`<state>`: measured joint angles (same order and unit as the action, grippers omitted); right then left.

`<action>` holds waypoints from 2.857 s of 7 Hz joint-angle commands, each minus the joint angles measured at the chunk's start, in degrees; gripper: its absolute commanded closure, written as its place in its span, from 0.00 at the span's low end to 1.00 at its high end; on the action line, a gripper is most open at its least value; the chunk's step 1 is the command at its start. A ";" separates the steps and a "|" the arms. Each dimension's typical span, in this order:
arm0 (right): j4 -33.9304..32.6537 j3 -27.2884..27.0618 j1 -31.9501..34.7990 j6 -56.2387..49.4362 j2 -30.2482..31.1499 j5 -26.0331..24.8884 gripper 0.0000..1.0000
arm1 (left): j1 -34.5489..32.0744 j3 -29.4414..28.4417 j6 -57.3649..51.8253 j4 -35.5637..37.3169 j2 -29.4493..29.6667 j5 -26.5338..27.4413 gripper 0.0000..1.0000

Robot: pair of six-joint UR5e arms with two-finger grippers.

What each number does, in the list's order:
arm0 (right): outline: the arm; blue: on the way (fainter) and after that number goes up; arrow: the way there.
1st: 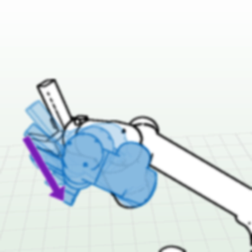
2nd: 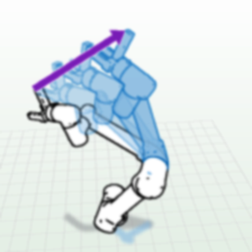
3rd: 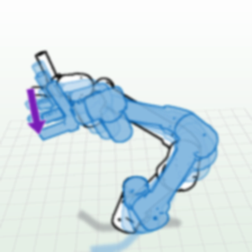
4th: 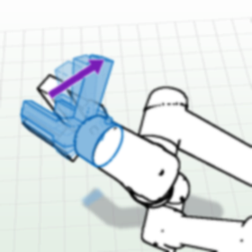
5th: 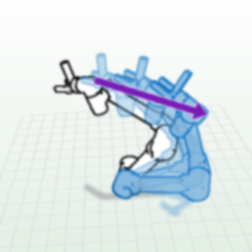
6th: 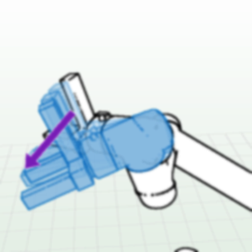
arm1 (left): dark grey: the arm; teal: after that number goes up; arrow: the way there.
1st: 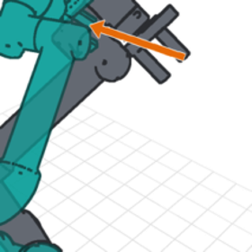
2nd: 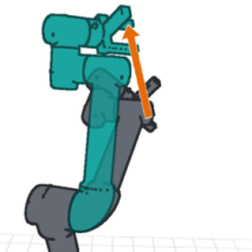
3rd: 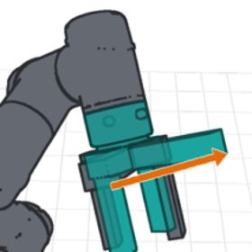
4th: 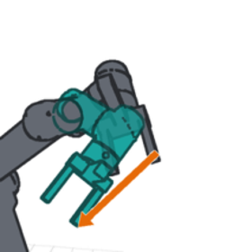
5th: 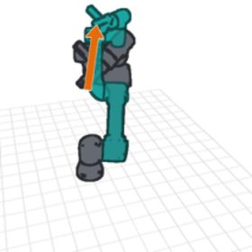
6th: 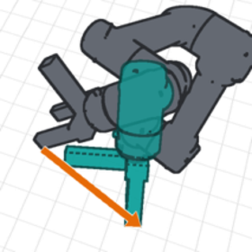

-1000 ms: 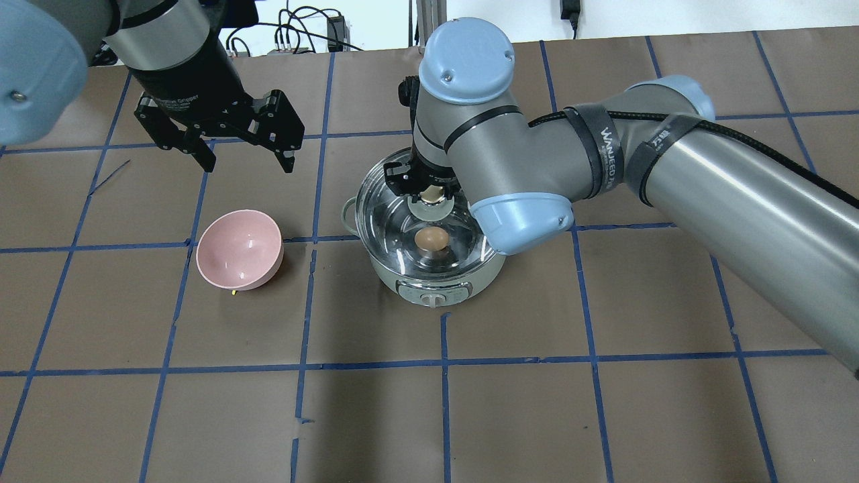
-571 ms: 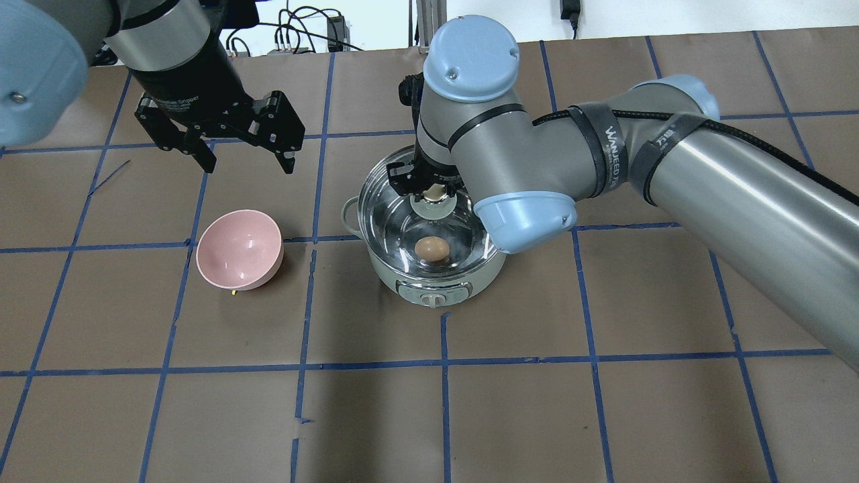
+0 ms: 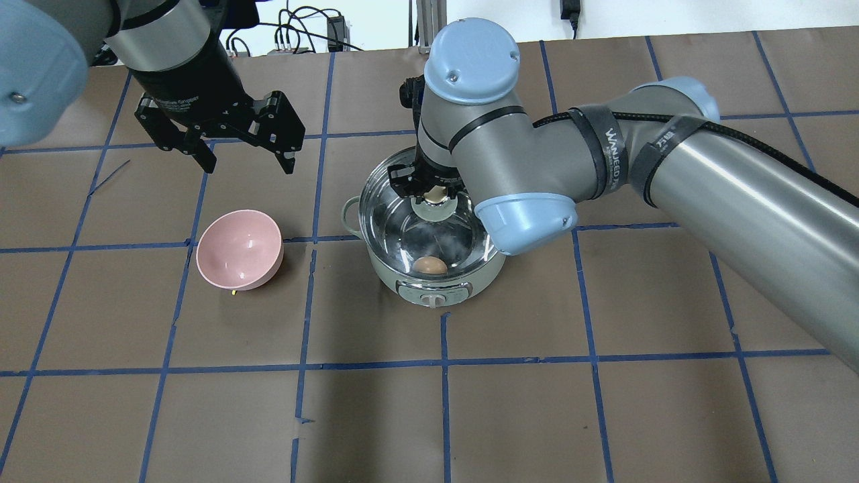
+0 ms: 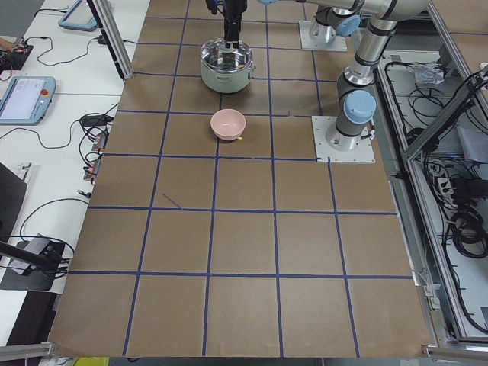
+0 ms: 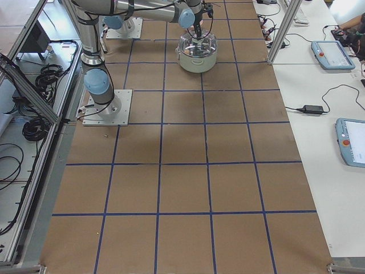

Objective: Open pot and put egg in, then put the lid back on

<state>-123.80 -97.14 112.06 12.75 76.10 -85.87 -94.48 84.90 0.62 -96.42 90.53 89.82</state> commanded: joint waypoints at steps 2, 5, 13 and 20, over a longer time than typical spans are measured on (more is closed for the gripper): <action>-0.04 -0.15 0.00 -0.09 -0.08 0.00 0.40 | 0.00 0.00 0.00 0.00 0.00 0.00 0.00; -0.04 0.28 0.00 0.60 0.10 -0.09 0.00 | 0.00 0.00 0.00 0.00 0.00 0.00 0.00; 16.99 2.04 -18.98 -7.11 15.65 -5.42 0.00 | 0.00 1.13 0.26 2.53 -0.18 0.09 0.00; 20.00 1.96 -21.71 -12.49 16.01 -6.07 0.00 | 0.09 2.81 0.18 4.13 -1.14 0.18 0.00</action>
<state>-103.85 -95.20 90.68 0.79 92.11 -92.07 -94.40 87.71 0.80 -92.29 89.40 90.00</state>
